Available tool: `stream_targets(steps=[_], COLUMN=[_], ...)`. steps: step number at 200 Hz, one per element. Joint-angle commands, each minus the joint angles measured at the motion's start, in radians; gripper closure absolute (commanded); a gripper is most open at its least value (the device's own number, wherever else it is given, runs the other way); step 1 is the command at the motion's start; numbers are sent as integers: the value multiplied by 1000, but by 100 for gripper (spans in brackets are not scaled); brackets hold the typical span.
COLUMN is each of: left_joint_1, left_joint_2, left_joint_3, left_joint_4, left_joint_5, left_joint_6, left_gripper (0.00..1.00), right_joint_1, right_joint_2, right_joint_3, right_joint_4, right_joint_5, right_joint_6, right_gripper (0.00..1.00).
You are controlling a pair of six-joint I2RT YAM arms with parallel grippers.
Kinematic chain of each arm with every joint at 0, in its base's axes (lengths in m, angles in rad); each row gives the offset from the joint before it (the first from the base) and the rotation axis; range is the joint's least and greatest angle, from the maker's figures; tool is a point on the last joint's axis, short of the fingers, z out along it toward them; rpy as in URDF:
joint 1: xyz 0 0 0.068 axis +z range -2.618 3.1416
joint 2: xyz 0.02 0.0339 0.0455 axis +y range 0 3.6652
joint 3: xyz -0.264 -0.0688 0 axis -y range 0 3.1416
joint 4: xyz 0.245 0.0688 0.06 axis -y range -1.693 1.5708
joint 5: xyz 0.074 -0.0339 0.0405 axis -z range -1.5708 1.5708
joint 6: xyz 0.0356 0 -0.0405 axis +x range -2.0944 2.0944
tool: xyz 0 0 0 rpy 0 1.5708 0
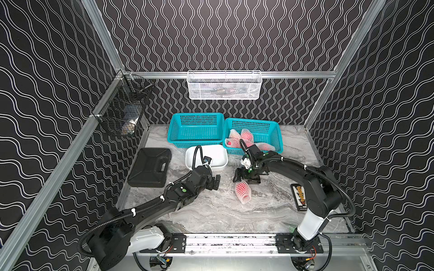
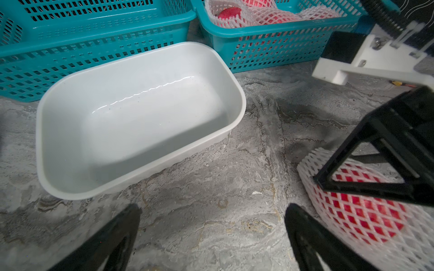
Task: Remove foam nets from apples
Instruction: Remove the foam net from the apple.
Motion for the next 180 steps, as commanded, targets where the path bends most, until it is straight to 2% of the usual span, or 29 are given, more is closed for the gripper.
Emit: stream_targets(steps=[1,85,108,168,180], left_joint_1=[1,1,1,1,1], left_joint_2=[-8,4,7,-4,-4], left_joint_3=[-6,-3,-1,1,8], left_joint_4=[0,4,0,-5,-14], left_joint_5=[1,12,10,3,4], left_joint_6=[8,10,9,16,17], left_gripper=[0,0,0,0,0], right_joint_1=[12,30,30,31,31], right_joint_2=[9,-22,-30,-73,-84], right_joint_3=[5,-24,-21,-50,-56], right_joint_4=[-23,-21,-19,12,16], right_joint_5=[0,37,46,47,46], right_joint_6=[-29,-61,-70,-84,-84], right_gripper=[14,39,43,66,67])
